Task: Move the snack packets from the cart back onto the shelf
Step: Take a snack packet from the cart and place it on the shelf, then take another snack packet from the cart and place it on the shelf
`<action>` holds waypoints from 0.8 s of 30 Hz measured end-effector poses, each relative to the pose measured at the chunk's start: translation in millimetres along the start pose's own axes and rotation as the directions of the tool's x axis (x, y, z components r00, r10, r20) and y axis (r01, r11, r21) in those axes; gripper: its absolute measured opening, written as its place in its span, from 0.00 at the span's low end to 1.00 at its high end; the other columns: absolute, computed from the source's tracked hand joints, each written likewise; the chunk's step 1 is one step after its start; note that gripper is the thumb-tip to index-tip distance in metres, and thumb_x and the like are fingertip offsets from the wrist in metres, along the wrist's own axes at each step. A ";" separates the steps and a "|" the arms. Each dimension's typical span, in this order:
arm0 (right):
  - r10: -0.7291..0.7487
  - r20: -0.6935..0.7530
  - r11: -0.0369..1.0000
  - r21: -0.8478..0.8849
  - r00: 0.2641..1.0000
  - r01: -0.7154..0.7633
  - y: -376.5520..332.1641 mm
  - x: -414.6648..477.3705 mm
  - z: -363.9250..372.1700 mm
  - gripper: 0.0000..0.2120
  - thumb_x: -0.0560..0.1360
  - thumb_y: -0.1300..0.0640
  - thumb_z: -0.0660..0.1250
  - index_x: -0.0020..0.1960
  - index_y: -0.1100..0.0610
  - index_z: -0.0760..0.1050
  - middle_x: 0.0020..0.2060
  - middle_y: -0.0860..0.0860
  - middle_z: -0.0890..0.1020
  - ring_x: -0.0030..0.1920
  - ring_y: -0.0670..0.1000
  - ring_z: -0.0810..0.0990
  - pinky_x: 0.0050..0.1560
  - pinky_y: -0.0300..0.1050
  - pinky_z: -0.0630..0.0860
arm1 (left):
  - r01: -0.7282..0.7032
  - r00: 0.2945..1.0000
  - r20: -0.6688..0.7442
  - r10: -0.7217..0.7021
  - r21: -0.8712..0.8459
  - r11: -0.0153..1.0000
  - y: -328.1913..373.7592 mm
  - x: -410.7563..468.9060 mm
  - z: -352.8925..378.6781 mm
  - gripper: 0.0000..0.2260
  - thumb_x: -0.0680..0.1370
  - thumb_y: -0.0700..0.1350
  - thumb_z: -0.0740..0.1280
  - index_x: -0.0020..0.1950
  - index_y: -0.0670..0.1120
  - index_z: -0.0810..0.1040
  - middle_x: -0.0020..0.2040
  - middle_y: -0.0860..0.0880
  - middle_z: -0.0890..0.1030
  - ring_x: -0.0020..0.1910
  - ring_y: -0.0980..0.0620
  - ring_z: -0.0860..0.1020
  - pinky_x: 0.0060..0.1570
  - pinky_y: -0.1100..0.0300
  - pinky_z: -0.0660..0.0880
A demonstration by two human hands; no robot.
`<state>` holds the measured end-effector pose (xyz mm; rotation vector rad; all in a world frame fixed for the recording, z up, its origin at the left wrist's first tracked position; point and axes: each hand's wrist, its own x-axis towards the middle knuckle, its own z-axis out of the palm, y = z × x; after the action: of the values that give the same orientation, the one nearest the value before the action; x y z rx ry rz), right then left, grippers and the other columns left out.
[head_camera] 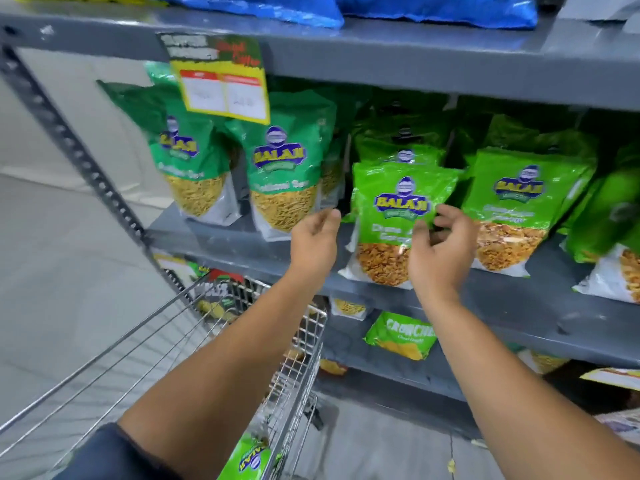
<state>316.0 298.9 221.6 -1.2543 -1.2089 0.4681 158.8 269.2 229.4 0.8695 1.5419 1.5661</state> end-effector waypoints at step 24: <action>0.351 0.841 0.786 -0.027 -0.411 0.617 54.3 -279.6 173.6 0.11 0.73 0.56 0.68 0.56 0.53 0.80 0.55 0.51 0.83 0.53 0.51 0.80 0.53 0.40 0.71 | 0.774 0.579 -0.556 -0.597 0.142 0.618 -272.9 -245.8 -310.5 0.12 0.76 0.40 0.66 0.34 0.49 0.73 0.37 0.47 0.75 0.38 0.51 0.72 0.37 0.62 0.65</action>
<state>79.8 165.6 27.3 -0.7192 -3.4519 1.1620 19.9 -100.3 -45.3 -0.0383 2.2182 0.8965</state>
